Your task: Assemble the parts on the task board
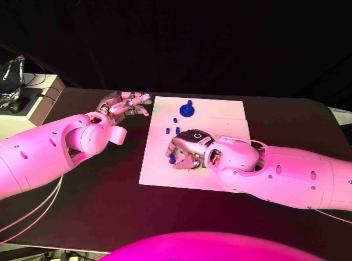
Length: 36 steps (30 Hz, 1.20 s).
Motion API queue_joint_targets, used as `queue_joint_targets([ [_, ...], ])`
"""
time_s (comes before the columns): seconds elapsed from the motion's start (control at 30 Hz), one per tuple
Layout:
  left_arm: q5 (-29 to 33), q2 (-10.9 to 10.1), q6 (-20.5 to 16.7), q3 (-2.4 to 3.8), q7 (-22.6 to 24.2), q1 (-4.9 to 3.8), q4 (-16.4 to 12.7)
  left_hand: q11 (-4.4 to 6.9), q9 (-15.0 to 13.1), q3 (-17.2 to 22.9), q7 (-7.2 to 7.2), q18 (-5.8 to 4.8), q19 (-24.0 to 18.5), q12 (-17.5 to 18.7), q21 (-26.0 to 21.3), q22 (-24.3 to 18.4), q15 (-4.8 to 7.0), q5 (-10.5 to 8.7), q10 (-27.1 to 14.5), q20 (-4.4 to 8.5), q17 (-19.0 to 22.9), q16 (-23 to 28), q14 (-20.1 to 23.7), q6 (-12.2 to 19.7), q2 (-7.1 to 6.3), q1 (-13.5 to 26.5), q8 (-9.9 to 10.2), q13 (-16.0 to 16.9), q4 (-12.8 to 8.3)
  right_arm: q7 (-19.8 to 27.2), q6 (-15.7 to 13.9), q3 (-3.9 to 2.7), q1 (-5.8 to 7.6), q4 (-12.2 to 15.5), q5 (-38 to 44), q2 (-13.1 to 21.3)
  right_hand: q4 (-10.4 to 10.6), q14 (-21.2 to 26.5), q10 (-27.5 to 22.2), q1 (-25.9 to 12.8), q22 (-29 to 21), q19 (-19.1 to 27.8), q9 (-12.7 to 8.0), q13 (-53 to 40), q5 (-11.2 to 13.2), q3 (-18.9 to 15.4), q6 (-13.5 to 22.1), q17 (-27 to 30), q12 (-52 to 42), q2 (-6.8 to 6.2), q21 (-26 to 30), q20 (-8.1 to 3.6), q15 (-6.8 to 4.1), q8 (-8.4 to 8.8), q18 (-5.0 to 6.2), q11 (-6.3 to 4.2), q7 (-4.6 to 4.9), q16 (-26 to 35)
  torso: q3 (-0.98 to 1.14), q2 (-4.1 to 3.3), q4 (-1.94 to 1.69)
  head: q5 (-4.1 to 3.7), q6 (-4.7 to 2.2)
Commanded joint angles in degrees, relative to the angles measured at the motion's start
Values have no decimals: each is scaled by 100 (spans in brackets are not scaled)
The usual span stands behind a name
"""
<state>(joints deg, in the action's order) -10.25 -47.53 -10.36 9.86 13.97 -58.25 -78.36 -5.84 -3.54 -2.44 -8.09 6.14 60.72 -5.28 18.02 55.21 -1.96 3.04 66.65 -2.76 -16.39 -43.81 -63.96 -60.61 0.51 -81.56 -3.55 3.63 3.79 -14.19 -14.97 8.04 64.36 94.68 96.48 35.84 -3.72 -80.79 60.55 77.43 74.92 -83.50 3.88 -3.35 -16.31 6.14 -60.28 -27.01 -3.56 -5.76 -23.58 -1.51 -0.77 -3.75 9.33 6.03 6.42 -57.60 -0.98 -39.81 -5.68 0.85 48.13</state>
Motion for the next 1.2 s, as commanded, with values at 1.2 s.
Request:
queue_joint_targets([
  [1.2, 161, -150, 164, 5, 318, 171, -179, 50, -9, -35, 63, -65, 31, -66, -46, 10, -1, -4, 83, 18, 8, 28, 2, -38, 75, -5, -31, -1, 6, 11, -452, -143, 535, 588, -3743, 2299, 960, -55, 841, -892, 608, -368, 916, -4281, -1381, -1443, -455, -665, -4251, 653, -2075, -493, -467, -869, -508, -782, -262, -605, 31, 48, 103, -411, -162],
])
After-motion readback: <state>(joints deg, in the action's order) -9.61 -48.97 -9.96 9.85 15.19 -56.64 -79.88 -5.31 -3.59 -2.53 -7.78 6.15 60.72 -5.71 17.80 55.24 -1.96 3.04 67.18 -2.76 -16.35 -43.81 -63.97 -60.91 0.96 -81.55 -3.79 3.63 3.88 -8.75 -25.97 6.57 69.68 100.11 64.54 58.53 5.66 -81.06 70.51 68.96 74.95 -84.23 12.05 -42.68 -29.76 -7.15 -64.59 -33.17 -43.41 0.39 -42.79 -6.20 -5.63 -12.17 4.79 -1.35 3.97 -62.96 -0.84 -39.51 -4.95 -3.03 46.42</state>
